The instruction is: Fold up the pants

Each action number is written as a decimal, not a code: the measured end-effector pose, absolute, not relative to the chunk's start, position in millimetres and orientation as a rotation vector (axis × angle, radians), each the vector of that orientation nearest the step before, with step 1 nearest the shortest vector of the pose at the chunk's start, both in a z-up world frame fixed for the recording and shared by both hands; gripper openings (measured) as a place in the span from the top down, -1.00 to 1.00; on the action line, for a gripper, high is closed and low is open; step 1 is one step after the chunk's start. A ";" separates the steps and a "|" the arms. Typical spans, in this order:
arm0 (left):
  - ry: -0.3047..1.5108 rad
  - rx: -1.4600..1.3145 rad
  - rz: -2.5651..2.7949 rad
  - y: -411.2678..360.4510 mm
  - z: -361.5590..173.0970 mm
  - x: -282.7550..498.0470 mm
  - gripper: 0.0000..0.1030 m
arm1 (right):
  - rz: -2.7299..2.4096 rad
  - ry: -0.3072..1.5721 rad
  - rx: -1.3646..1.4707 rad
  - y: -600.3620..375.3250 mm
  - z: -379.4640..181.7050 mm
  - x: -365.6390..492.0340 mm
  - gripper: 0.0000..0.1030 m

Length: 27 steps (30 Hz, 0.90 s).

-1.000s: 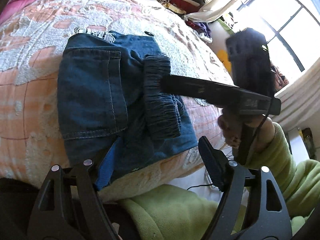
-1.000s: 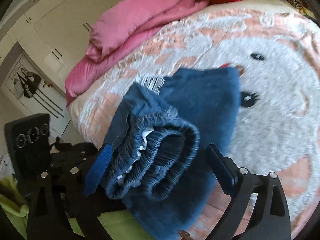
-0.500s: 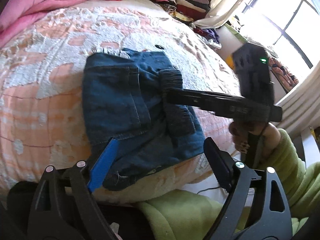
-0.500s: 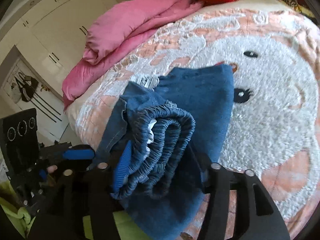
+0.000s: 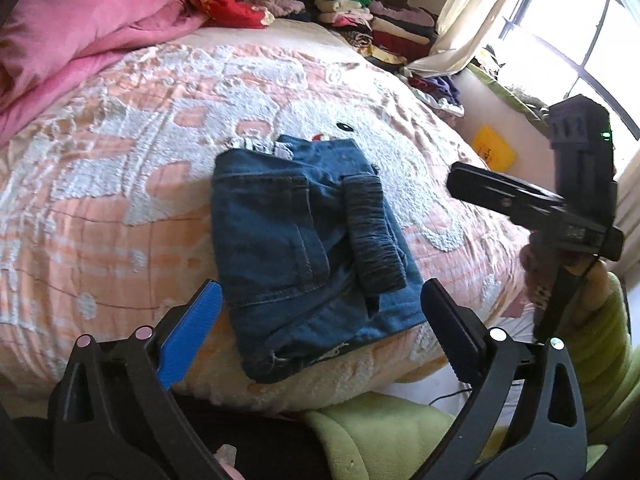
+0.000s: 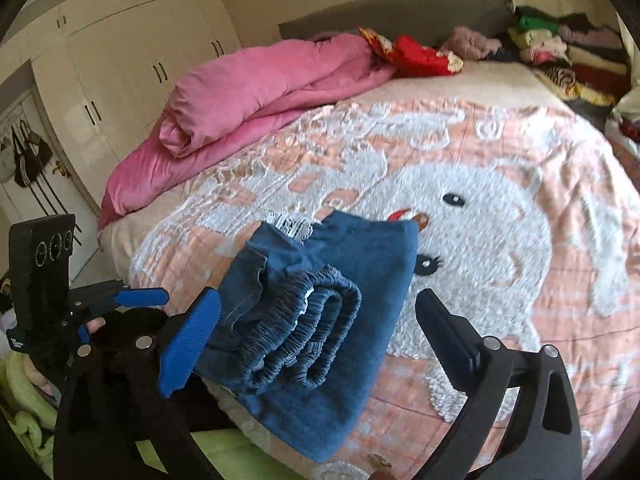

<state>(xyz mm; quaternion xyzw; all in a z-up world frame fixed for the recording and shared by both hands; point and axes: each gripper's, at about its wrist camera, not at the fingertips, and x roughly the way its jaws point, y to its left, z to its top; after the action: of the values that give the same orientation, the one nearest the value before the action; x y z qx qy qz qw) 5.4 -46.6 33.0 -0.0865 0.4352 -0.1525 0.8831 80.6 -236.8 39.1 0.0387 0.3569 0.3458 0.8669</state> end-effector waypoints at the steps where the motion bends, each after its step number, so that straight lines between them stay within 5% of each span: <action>1: 0.903 -0.178 -0.314 -46.4 34.2 4.8 -0.81 | 0.718 0.737 0.073 -236.9 42.1 79.5 -0.89; 27: 0.839 -0.108 -0.236 -43.5 47.8 2.3 -0.81 | 0.615 0.670 -0.023 -239.3 60.0 52.9 -0.91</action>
<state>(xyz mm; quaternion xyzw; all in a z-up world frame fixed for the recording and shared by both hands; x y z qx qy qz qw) 2.3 -43.5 47.8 -0.0521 0.4062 -0.1144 0.9051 52.9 -239.3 60.0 -0.0111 0.3237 0.2972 0.8982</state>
